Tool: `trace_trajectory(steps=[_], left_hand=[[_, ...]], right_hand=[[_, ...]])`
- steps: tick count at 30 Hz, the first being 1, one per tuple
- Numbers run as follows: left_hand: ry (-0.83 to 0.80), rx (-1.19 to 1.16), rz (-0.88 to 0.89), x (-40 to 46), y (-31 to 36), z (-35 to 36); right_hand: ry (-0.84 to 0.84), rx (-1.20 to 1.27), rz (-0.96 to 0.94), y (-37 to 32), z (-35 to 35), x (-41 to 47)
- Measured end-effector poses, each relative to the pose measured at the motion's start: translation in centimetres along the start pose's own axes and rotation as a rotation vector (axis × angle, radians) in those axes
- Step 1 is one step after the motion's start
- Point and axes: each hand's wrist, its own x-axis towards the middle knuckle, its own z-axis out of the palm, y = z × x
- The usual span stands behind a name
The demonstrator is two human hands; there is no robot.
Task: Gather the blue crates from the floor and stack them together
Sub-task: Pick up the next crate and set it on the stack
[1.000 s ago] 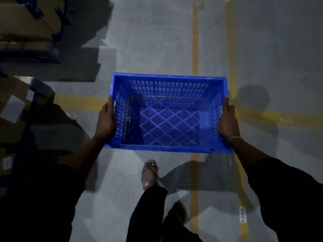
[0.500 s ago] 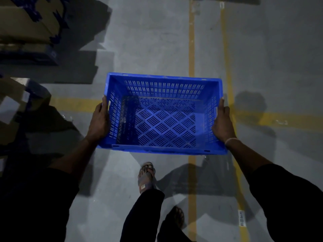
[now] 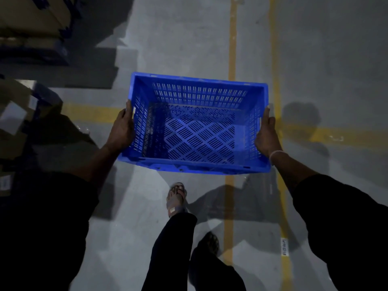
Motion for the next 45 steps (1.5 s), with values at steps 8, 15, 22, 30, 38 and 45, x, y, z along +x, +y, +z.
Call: trace_trajectory(steps=[8, 15, 22, 30, 38, 45], left_hand=[[0.079, 0.243, -0.021, 0.7, -1.5, 2.6], [-0.018, 0.438, 0.204, -1.4, -0.5, 2.5], [-0.100, 0.464, 0.180, 0.1, -0.7, 1.9], [-0.137, 0.464, 0.202, 0.7, -0.8, 1.9], [-0.395, 0.383, 0.106, 1.1, 0.4, -0.2], [-0.516, 0.013, 0.031, -1.0, 10.0, -7.2]], right_hand=[[0.088, -0.091, -0.005, 0.2, 0.8, 1.4], [0.070, -0.364, -0.188, -0.1, 1.5, -2.7], [0.166, -0.339, -0.219, -0.7, 1.3, -2.4], [0.161, -0.351, -0.208, -0.9, 1.1, -1.8], [-0.222, -0.248, -0.024, -1.6, -2.2, -1.4], [-0.274, 0.030, 0.174, -7.0, -9.8, -7.6]])
